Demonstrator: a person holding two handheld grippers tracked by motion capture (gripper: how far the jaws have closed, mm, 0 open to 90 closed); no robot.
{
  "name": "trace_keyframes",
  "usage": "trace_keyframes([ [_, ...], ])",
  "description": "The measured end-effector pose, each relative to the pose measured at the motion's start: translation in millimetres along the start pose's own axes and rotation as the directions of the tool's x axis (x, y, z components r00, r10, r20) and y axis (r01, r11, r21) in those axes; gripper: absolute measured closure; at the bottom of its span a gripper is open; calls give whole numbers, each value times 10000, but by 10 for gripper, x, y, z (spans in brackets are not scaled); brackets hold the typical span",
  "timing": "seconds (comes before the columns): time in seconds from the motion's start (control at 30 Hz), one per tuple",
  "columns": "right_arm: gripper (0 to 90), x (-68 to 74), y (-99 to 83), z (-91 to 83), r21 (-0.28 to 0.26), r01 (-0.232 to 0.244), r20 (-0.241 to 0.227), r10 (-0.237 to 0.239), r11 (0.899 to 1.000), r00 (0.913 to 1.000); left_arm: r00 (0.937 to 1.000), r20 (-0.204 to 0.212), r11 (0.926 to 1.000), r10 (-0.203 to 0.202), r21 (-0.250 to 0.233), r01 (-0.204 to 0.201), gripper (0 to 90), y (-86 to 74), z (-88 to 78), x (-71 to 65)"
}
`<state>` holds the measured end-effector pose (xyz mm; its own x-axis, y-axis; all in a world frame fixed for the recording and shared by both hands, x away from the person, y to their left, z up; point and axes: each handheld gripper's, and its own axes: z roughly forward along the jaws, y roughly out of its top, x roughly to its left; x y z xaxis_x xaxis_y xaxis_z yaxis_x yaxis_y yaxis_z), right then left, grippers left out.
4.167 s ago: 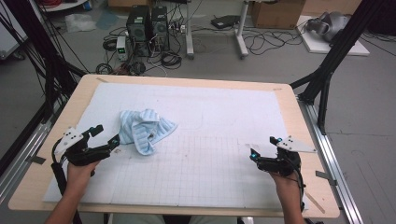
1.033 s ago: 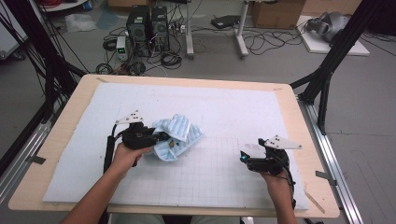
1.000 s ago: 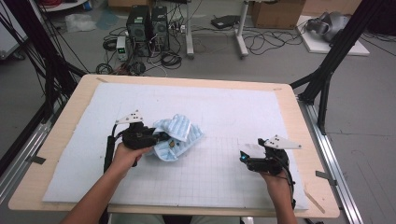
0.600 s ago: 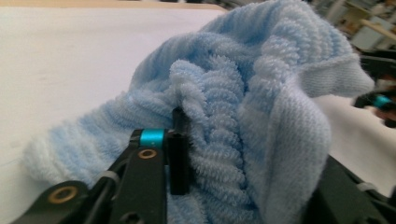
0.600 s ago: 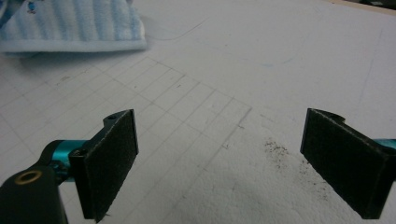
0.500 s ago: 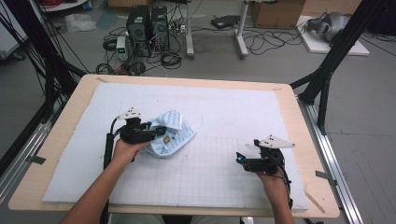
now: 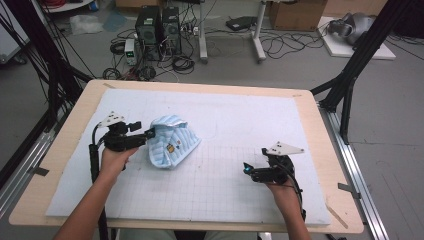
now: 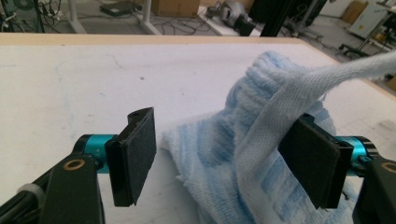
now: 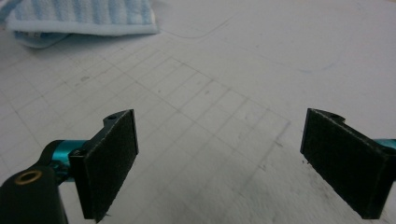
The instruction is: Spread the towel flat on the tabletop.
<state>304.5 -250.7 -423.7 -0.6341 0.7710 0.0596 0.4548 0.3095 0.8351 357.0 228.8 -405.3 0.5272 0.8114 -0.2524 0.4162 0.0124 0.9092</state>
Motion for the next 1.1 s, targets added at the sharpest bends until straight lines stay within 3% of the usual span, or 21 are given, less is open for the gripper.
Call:
trace_keyframes([
  [0.13,102,63,111,112,-110,99,-145,-101,9999,9998,9998,129,9998,127,-133,-125,286,-44,-84,23],
  [0.27,102,216,338,369,-186,340,-605,-350,9992,9976,9983,491,9994,318,-164,-310,290,-106,-152,57],
  [0.33,102,258,385,430,-116,453,-734,-460,9989,9962,9976,612,9986,326,-424,-301,292,-145,-171,65],
  [0.37,102,344,479,563,-22,760,-936,-759,9971,9927,9971,679,9990,354,-305,-334,295,-169,-164,67],
  [0.4,102,344,479,563,-22,760,-936,-759,9971,9927,9971,679,9990,354,-305,-334,294,-169,-164,67],
  [0.43,103,438,577,725,98,986,-1159,-968,9951,9885,9965,745,9990,391,-259,-372,295,-177,-162,64],
  [0.47,103,438,577,725,98,986,-1159,-968,9951,9885,9963,736,9988,440,-251,-423,295,-182,-160,59],
  [0.7,106,700,807,1344,746,1347,-1862,-1189,9881,9753,9926,947,9970,765,-215,-748,303,-194,-137,9],
  [0.8,211,774,865,1545,994,1652,-2099,-1416,9812,9674,9925,919,9967,805,-124,-797,311,-197,-131,2],
  [0.87,228,812,881,1653,1159,1729,-2079,-1464,9781,9671,9926,899,9967,814,-3,-817,317,-209,-124,3],
  [1.0,382,862,857,1795,1835,2034,-2142,-1628,9618,9631,9929,897,9969,783,37,-789,317,-213,-118,-5],
  [1.1,653,875,884,1755,1866,2239,-2458,-1752,9566,9534,9924,923,9966,808,66,-818,320,-216,-110,-8],
])
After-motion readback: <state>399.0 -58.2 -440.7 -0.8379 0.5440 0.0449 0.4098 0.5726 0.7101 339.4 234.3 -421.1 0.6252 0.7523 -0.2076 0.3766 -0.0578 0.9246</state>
